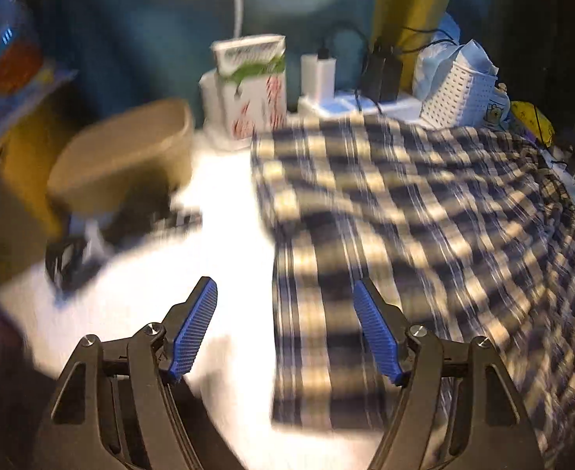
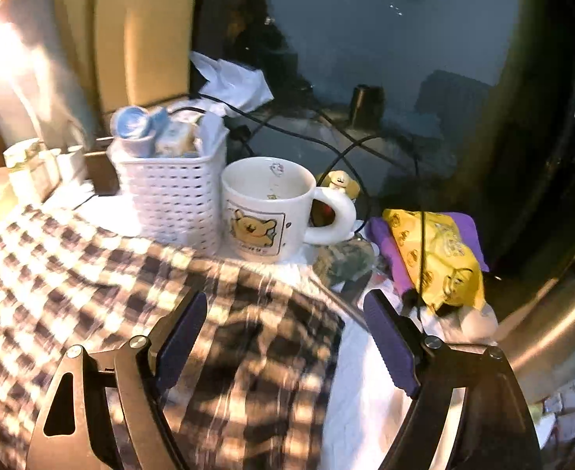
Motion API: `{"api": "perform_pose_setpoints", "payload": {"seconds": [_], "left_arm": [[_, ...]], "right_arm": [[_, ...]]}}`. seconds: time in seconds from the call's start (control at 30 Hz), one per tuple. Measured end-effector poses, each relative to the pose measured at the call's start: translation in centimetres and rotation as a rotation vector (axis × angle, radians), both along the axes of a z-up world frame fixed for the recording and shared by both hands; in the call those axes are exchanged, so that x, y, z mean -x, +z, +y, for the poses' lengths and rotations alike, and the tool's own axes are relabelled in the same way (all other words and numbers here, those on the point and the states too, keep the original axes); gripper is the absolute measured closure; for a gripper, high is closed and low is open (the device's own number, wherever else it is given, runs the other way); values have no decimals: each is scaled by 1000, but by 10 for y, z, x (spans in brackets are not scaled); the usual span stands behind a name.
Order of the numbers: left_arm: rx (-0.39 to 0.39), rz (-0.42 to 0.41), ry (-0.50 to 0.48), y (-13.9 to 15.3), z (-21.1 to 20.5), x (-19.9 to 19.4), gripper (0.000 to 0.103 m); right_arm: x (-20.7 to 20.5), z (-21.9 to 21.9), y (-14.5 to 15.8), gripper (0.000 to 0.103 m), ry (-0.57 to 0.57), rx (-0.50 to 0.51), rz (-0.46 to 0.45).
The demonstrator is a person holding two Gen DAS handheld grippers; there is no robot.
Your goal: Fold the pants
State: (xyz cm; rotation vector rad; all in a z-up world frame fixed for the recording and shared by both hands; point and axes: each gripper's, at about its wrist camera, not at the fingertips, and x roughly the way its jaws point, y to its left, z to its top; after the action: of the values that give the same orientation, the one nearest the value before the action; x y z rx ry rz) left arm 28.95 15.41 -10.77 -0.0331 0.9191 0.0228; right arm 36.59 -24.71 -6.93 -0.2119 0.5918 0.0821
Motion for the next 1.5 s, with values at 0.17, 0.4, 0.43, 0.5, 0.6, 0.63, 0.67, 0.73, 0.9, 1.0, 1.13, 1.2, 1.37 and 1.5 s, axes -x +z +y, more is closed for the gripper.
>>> {"api": "perform_pose_setpoints", "payload": {"seconds": [0.17, 0.4, 0.43, 0.5, 0.6, 0.63, 0.67, 0.73, 0.9, 1.0, 1.13, 1.2, 1.37, 1.5], "left_arm": [[66, 10, 2, 3, -8, 51, 31], [205, 43, 15, -3, -10, 108, 25], [214, 48, 17, -7, -11, 114, 21], [231, 51, 24, -13, -15, 123, 16], [240, 47, 18, -21, -25, 129, 16], [232, 47, 18, -21, -29, 129, 16], [223, 44, 19, -22, -33, 128, 16], [238, 28, 3, -23, -39, 127, 16], [179, -22, -18, -28, -53, 124, 82], [207, -30, 10, -27, -47, 120, 93], [147, -76, 54, -17, -40, 119, 95], [131, -104, 62, -6, -33, 114, 95], [74, -139, 51, 14, -23, 90, 95], [57, -93, 37, 7, -16, 67, 95]], "right_arm": [[52, -14, 2, 19, 20, 0, 3], [124, -40, -7, 19, 14, -36, 31], [132, -44, -9, 19, 9, -39, 38], [148, -52, -16, 19, -3, -49, 51], [168, -65, -29, 19, -10, -80, 86], [173, -68, -34, 19, -8, -93, 99], [178, -72, -38, 19, -10, -107, 115], [187, -78, -45, 19, -5, -148, 136], [199, -75, -57, 23, 36, -226, 152], [196, -57, -70, 69, 49, -145, 199], [200, -48, -65, 88, 18, -108, 167], [205, -49, -50, 90, 8, -131, 121], [220, -48, -12, 92, -31, -169, 17], [227, -54, -15, 92, -84, -151, 24]]}}
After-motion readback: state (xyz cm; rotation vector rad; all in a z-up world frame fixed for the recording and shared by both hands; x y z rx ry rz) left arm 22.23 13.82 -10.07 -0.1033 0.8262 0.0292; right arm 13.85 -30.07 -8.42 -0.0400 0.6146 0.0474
